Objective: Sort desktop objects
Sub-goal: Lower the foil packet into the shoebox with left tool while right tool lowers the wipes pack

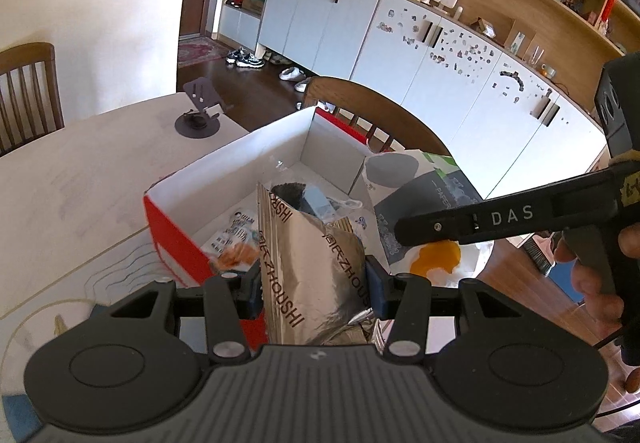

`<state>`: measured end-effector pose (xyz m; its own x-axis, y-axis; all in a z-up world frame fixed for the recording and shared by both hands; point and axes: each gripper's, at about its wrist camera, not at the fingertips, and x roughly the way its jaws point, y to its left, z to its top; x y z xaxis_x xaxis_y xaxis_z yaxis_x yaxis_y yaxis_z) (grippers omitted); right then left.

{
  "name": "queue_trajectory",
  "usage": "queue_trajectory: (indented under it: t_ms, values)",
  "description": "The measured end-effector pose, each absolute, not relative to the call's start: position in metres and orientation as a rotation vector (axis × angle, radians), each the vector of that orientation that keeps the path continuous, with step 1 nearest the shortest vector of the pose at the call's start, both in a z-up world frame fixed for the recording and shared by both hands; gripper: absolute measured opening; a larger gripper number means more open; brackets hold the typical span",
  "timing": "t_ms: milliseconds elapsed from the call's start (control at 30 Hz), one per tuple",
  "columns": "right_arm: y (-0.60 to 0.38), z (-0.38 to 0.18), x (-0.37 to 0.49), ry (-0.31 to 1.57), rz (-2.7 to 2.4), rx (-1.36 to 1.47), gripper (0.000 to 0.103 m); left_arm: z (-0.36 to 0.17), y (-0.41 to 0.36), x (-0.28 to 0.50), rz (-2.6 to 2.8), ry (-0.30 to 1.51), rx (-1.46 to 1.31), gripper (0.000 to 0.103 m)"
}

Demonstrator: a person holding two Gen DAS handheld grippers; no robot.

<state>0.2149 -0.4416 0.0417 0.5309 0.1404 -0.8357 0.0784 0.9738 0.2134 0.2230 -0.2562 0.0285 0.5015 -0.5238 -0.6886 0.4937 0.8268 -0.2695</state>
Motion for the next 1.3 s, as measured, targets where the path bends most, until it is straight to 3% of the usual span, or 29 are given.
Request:
queue_trajectory:
  t_ms: [900, 1300]
  values:
    - [-0.490, 0.017, 0.290, 1.024, 0.040, 0.194, 0.042, -0.002, -0.311, 0.299, -0.599, 0.851, 0.035, 0.047]
    - [-0.490, -0.008, 0.307, 1.083, 0.070, 0.176, 0.042, -0.033, -0.312, 0.338, -0.564, 0.945, 0.014, 0.047]
